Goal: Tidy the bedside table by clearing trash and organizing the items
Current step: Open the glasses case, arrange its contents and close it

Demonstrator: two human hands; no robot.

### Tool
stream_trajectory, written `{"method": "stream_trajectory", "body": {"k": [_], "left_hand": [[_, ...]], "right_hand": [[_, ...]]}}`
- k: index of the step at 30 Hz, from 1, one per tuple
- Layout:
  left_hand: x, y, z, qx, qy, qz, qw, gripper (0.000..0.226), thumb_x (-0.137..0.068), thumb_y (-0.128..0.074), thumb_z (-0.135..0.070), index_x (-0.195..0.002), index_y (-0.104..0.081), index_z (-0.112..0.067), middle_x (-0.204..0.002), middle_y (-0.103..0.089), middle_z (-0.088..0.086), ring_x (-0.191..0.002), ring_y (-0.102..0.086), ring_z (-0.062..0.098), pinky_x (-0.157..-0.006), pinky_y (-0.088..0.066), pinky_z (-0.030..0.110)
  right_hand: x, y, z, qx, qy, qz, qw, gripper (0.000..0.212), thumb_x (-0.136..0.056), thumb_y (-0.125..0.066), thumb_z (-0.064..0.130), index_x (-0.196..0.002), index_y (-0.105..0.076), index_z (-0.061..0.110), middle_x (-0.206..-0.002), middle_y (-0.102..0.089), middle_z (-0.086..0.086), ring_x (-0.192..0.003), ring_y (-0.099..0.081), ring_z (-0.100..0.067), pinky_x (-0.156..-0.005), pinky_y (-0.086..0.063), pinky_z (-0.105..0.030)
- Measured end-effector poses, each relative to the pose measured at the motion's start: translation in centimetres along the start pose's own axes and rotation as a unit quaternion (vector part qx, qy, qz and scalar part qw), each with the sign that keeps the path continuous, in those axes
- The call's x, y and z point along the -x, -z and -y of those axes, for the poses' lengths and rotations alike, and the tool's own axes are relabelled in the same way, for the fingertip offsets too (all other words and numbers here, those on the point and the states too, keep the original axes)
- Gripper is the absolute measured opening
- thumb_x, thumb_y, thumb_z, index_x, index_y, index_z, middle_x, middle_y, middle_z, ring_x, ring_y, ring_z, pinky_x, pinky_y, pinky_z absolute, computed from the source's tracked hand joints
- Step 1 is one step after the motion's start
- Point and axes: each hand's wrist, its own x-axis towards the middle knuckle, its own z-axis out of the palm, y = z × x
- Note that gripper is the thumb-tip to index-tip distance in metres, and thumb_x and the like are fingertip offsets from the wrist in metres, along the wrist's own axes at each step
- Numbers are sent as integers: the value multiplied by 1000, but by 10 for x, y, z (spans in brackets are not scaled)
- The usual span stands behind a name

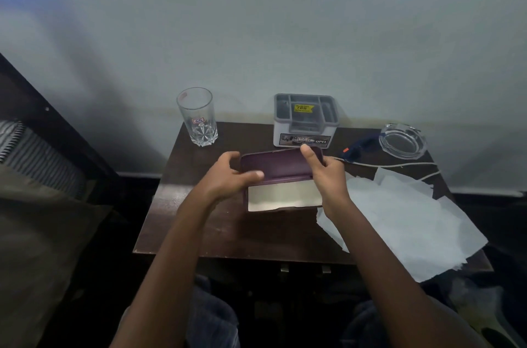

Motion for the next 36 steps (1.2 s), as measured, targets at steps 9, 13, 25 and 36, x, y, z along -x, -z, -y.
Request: {"method": "stream_trajectory", "body": {"k": [9,13,25,36], "left_hand": [[-2,15,17,-106,91,-12,990,32,-95,-51,-30,-122,-54,-13,-97,-63,9,-91,-68,27,-63,-46,28],[-3,16,21,-135,106,4,985,32,-96,-48,-33,-121,-53,-14,-91,-63,5,-67,-64,15,-60,-47,25],[-5,17,20,-210,140,47,966,76,-86,-66,-26,-146,-24,-9,-146,-40,9,-100,-59,23,-78,-48,29],[-11,-5,2,-202,-60,-182,960,40,-89,-54,-33,-129,-53,-24,-134,-49,5,-125,-42,29,-103,-35,42]], "right_hand": [[4,-22,-34,153,26,26,988,47,-90,-51,48,-112,-59,7,-110,-64,-7,-105,-58,-24,-88,-44,-35],[4,-28,-43,238,64,14,969,45,-91,-47,50,-103,-63,9,-104,-66,-8,-100,-59,-26,-84,-46,-37],[-3,-26,-34,293,69,22,953,29,-87,-54,17,-102,-66,-5,-106,-66,-24,-95,-60,-33,-81,-46,-37],[-55,42,-17,516,115,-169,832,43,-91,-49,18,-134,-48,23,-126,-44,-22,-113,-38,-41,-94,-32,-44]]}}
